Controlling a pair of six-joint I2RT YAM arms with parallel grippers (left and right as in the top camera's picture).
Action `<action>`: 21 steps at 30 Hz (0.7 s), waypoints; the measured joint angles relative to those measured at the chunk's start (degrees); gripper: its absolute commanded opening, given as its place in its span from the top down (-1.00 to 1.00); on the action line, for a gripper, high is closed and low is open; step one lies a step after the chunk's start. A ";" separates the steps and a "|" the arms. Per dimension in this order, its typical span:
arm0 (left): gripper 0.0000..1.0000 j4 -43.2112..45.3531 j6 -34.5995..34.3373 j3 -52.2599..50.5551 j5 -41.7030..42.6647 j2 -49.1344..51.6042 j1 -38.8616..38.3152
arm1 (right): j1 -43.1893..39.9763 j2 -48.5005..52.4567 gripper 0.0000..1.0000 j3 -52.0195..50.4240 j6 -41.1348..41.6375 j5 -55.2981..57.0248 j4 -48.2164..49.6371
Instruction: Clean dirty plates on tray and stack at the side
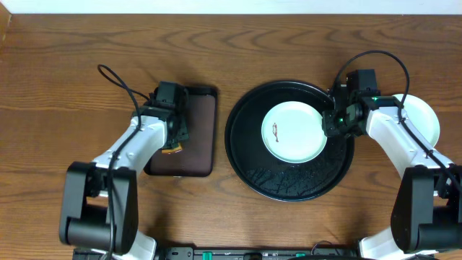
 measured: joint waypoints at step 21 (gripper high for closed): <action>0.10 4.22 -0.15 -0.33 2.36 0.42 0.00 | 0.00 0.00 0.35 0.00 0.00 0.00 -0.48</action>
